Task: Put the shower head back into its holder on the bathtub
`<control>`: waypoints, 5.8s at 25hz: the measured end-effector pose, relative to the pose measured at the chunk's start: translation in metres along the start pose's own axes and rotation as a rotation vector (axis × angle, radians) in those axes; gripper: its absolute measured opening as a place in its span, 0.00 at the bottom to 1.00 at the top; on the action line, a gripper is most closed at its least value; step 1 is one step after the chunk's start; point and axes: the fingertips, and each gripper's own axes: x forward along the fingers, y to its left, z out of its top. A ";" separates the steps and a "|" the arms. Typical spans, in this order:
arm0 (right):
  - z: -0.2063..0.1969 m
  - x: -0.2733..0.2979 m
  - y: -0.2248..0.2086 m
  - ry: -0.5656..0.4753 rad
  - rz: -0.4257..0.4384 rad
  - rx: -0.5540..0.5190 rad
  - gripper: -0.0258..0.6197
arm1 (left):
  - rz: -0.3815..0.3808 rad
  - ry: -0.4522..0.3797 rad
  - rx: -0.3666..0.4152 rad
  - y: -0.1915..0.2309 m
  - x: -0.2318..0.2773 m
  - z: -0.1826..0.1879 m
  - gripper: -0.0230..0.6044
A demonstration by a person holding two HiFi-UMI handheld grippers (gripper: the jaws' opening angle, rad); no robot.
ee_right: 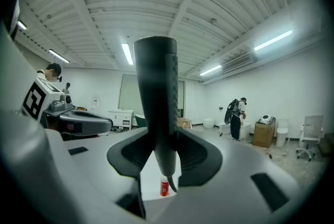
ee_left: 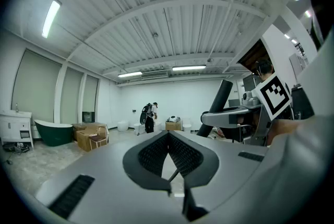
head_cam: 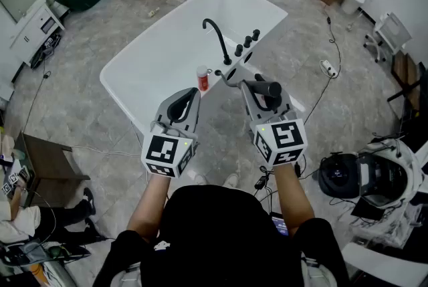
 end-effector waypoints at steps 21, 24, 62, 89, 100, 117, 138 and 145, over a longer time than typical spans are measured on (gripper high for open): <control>-0.004 0.002 -0.025 0.000 0.045 0.029 0.26 | 0.038 0.009 -0.022 -0.012 0.022 0.002 0.06; -0.008 0.000 -0.028 0.003 0.062 0.028 0.26 | 0.050 0.014 -0.024 -0.018 0.023 -0.003 0.06; -0.045 0.248 -0.073 0.094 0.023 0.045 0.26 | -0.031 0.055 -0.087 0.166 0.203 -0.040 0.06; -0.119 0.377 -0.116 0.283 0.011 0.108 0.26 | -0.128 0.248 -0.160 0.236 0.322 -0.117 0.06; -0.200 0.403 -0.135 0.409 0.080 0.145 0.26 | -0.037 0.353 -0.234 0.249 0.352 -0.196 0.06; -0.323 0.417 -0.137 0.588 0.126 0.147 0.26 | 0.010 0.470 -0.317 0.254 0.355 -0.284 0.06; -0.451 0.444 -0.122 0.768 0.202 0.065 0.26 | 0.034 0.520 -0.345 0.270 0.359 -0.338 0.06; -0.481 0.447 -0.117 0.794 0.207 0.049 0.26 | 0.038 0.533 -0.350 0.269 0.355 -0.351 0.06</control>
